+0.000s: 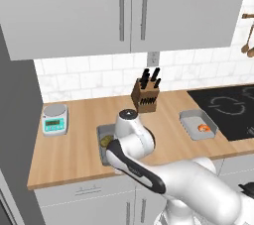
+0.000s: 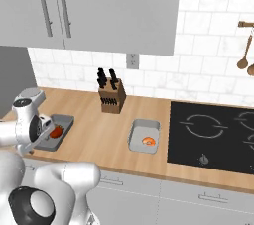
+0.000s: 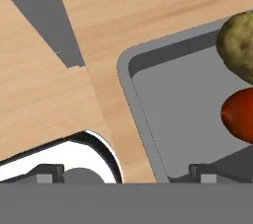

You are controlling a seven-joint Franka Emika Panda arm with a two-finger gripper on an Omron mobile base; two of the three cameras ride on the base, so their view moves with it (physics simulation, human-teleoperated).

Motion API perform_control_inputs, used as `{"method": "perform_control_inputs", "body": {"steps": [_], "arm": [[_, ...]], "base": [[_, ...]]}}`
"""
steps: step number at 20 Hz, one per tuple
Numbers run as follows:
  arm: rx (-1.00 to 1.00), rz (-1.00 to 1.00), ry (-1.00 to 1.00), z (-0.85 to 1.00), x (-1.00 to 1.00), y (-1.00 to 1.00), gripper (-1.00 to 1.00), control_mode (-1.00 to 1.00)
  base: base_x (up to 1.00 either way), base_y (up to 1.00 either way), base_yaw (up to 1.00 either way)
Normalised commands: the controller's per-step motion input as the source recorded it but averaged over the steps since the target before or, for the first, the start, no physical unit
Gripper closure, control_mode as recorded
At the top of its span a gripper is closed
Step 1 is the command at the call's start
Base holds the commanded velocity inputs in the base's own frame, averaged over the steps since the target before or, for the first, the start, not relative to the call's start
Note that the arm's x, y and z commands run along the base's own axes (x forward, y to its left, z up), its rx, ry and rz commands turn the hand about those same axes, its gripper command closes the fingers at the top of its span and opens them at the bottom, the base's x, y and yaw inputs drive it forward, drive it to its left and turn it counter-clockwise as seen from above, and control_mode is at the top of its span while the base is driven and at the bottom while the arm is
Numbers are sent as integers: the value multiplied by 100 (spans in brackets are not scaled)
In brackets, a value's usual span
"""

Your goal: Take the meat container that has the shrimp and place it on the second highest rack of the freezer. Then take the vegetable container that has the tomato and potato and place it on the highest rack of the freezer.

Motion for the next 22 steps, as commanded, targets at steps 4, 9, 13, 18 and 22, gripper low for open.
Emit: {"method": "perform_control_inputs", "body": {"steps": [4, 9, 13, 18, 22], "arm": [[-3, 9, 0, -20, 24, 14, -100, -100], [-1, 1, 0, -6, 23, 20, -100, -100], [-1, 0, 0, -11, 11, 11, -100, -100], [0, 0, 0, -16, 1, 0, -100, -100], [0, 0, 0, -17, 0, 0, 100, -100]], "base": [[0, 0, 0], [0, 0, 0], [0, 0, 0], [0, 0, 0], [0, 0, 0]]}}
